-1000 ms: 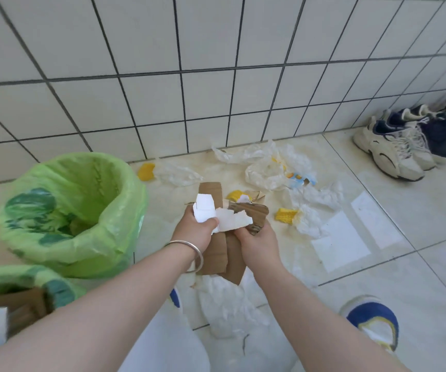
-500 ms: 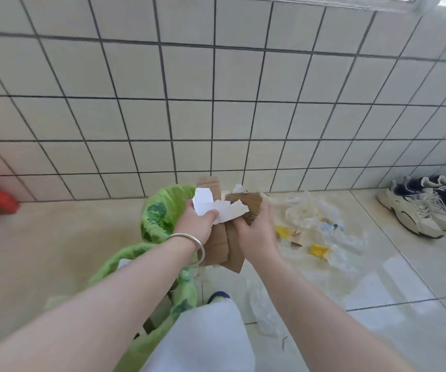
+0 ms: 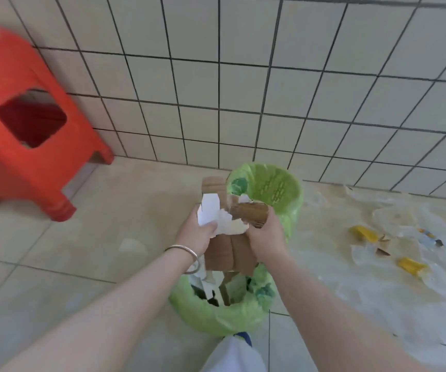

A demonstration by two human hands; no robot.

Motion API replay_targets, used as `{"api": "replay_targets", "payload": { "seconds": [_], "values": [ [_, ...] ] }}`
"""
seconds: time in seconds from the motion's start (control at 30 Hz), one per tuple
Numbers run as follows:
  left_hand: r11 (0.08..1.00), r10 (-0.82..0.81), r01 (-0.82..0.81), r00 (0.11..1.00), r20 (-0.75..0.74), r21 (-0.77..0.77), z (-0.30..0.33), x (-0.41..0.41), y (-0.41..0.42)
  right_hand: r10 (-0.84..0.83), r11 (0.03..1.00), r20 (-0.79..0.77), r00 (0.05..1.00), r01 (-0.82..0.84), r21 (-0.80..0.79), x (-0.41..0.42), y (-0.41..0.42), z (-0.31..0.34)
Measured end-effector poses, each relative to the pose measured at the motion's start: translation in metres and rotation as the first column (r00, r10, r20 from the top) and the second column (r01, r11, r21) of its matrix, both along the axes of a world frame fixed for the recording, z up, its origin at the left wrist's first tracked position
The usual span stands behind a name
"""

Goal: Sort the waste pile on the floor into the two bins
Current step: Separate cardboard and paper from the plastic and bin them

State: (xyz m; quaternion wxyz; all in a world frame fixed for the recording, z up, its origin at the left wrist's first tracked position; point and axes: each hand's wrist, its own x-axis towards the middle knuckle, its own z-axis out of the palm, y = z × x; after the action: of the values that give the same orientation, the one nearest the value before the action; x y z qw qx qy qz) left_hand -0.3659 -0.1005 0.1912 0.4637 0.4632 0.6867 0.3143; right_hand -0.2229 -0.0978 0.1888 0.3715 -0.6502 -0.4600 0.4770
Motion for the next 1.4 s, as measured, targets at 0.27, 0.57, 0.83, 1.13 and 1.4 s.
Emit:
{"api": "replay_targets", "payload": {
  "seconds": [0.27,0.57,0.83,1.13,1.4],
  "values": [
    [0.968,-0.155,0.086,0.944,-0.29,-0.235,-0.079,-0.005,0.002,0.161,0.963,0.148,0.976,-0.122,-0.242,-0.007,0.003,-0.07],
    [0.849,-0.448,0.176,0.742,-0.5,-0.499,-0.13,0.014,0.009,0.359,0.854,0.41,0.838,-0.118,-0.507,-0.015,0.014,-0.1],
    [0.772,-0.61,0.194,0.491,-0.621,-0.605,-0.121,0.019,0.014,0.444,0.82,0.467,0.765,-0.135,-0.557,-0.017,0.015,-0.093],
    [0.76,-0.519,0.471,0.025,-0.855,-0.448,-0.007,0.074,0.017,0.225,0.974,0.605,0.764,-0.158,-0.162,0.023,-0.015,-0.011],
    [0.602,-0.578,0.716,0.085,-0.811,-0.353,0.023,0.237,-0.003,0.115,0.981,0.535,0.837,-0.011,-0.193,0.189,-0.065,0.024]
  ]
}}
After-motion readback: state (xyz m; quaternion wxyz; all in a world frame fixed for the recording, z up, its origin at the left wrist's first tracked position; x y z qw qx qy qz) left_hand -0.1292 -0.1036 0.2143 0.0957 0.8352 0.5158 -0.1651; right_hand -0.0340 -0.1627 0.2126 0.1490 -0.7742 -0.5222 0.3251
